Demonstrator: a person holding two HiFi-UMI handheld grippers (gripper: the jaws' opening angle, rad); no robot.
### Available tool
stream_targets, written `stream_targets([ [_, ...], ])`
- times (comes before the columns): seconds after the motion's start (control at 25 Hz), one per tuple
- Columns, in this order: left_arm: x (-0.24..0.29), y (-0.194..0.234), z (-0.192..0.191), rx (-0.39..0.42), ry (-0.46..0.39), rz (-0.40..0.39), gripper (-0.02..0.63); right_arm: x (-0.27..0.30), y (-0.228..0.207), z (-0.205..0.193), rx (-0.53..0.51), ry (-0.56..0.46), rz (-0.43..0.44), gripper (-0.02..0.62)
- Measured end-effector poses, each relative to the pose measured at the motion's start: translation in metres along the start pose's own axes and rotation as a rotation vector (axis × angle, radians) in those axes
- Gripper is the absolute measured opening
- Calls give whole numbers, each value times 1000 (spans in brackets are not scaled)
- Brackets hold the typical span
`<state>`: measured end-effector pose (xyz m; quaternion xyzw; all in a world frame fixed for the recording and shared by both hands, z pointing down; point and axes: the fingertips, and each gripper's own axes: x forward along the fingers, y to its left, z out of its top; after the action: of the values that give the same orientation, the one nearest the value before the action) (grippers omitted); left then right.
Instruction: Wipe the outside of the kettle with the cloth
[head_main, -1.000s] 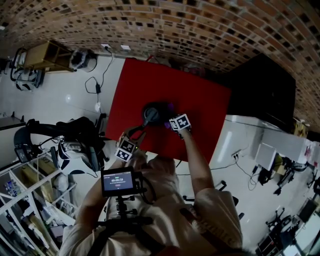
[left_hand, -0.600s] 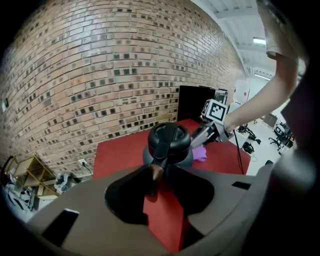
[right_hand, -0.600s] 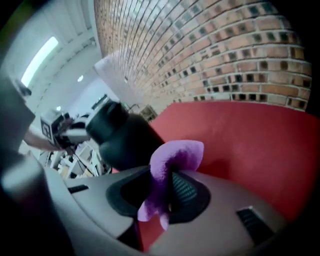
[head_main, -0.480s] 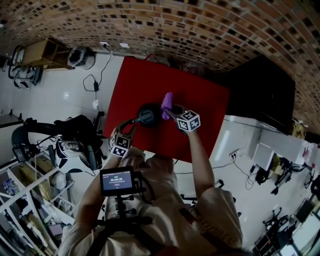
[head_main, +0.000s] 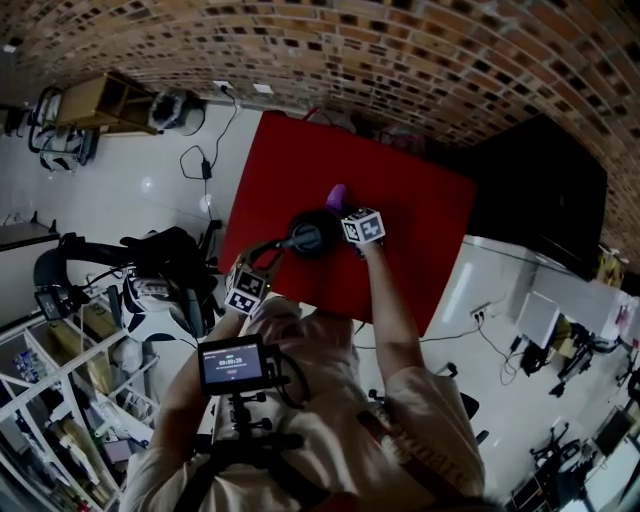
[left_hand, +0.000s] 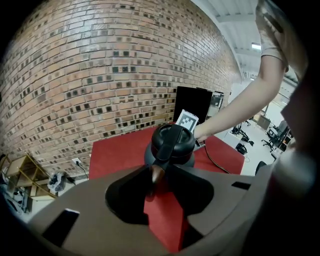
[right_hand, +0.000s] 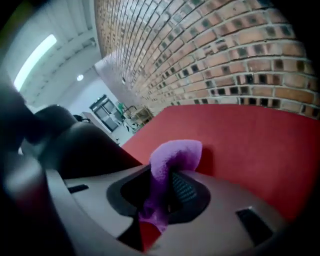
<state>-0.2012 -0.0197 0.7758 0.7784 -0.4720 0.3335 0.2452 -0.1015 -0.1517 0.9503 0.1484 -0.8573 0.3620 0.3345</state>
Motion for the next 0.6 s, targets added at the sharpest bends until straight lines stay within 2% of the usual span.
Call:
stream_targets([
  [0.08,-2,1,-2,0,7,-8,120,3,-4,-24,-36,85,-90,97],
  [0.16,-3,1,-5,1,12,-17,120,-6,-1,-53,-22,125,-153,97],
  [0.24,-3,0,-5,10,14,-31,120,-32,7,-67,19,64,-215,98],
  [0.32,-4,2,-5,17,12,-48,120,-71,38,-58,-8,-75,-249,98],
  [0.36,-4,3,-5,18,8,-56,120,-86,65,-54,-51,-135,-222,98],
  [0.44,-6,5,-3,21,1,-67,120,-97,125,-56,-140,-201,-108,100],
  [0.6,-5,2,1,35,2,-95,120,-98,212,-54,-248,-242,103,100],
])
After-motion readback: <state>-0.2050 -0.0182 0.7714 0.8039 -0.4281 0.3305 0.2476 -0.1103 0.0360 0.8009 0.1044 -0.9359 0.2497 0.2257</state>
